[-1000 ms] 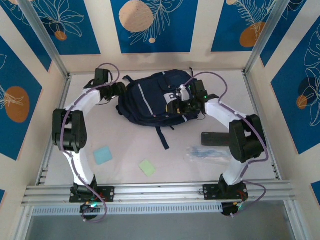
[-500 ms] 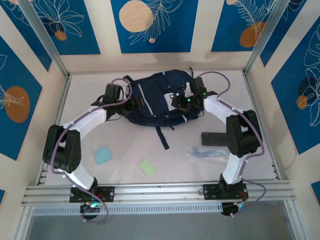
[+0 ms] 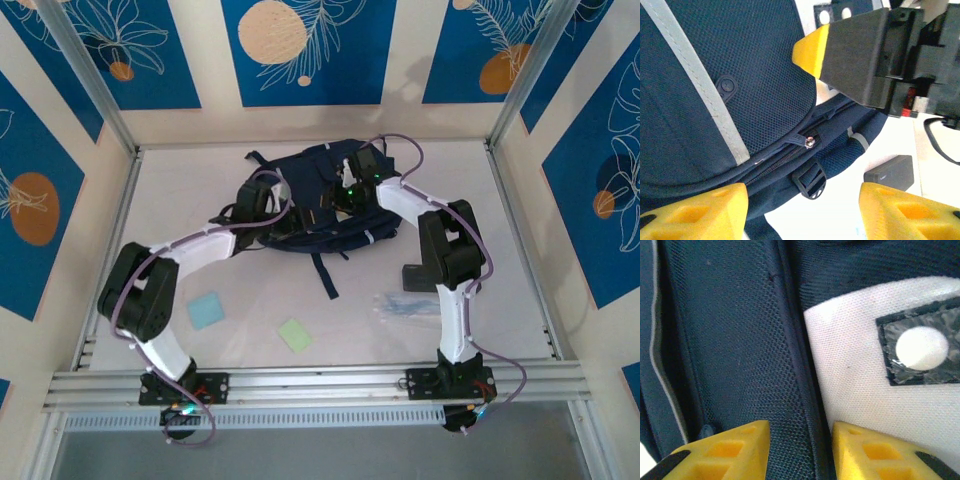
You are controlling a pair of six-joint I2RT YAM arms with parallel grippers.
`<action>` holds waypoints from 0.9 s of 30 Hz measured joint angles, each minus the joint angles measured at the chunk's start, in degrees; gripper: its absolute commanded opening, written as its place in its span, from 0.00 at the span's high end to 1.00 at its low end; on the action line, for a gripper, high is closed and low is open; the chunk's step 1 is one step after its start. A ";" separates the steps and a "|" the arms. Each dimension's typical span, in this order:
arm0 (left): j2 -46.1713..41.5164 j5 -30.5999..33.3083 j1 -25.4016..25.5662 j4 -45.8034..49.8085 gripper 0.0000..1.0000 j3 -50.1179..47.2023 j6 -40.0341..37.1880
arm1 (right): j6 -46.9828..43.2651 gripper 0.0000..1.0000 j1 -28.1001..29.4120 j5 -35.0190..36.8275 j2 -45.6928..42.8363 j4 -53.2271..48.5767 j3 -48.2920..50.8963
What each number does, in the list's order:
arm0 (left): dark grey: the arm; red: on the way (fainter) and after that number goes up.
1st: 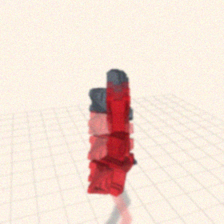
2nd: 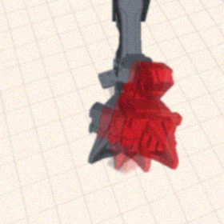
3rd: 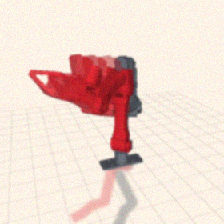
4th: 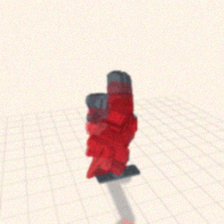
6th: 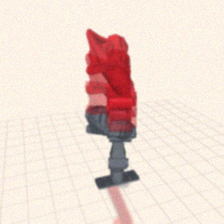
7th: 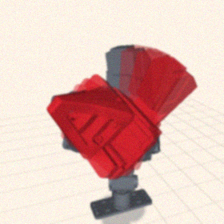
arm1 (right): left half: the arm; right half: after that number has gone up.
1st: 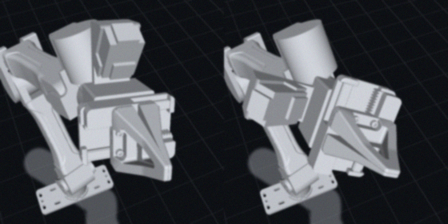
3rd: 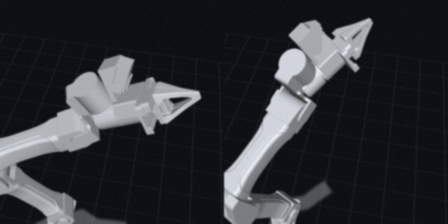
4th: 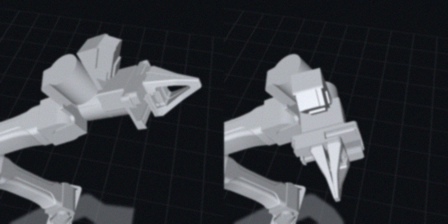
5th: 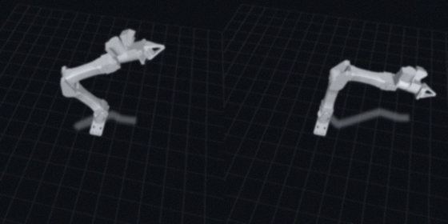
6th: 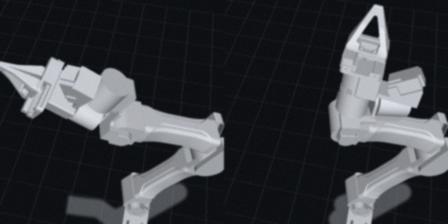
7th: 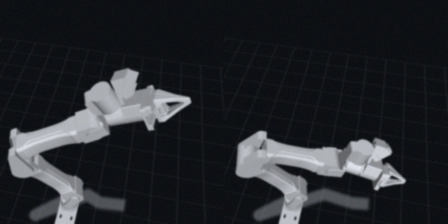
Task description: Pack the student bag
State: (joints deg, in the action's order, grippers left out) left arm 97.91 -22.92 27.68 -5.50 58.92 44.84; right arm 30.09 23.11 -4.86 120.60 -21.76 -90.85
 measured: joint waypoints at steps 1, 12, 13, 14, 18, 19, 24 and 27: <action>0.83 0.02 0.00 -0.81 0.41 -0.22 0.35 | -0.74 0.63 0.31 0.70 -0.79 0.66 1.42; 5.42 3.30 -2.75 -0.92 0.40 2.86 1.62 | -16.70 0.58 6.03 8.35 -10.93 0.68 13.99; 5.79 3.52 -3.37 -0.94 0.40 3.32 1.64 | -18.25 0.58 6.75 9.29 -10.45 0.59 13.81; 6.12 3.67 -3.96 -0.96 0.40 3.63 1.66 | -19.89 0.58 7.48 10.34 -9.64 0.22 13.27; 6.99 3.74 -5.09 -1.01 0.40 3.85 1.73 | -25.33 0.58 9.57 15.08 -5.31 -1.05 9.57; 7.30 3.85 -5.20 -1.14 0.40 3.89 1.73 | -26.27 0.58 9.92 16.11 -4.46 -1.55 8.61; 8.04 3.85 -5.57 -2.05 0.40 3.93 1.81 | -28.39 0.86 10.56 20.02 -1.27 -3.41 4.37; 8.07 3.76 -5.95 -2.40 0.40 3.93 1.84 | -27.30 0.95 9.88 19.39 -0.74 -3.19 3.80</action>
State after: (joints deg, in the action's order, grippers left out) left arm 105.97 -19.16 21.74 -7.90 62.85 46.68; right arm 2.79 32.99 14.52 119.85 -24.95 -87.05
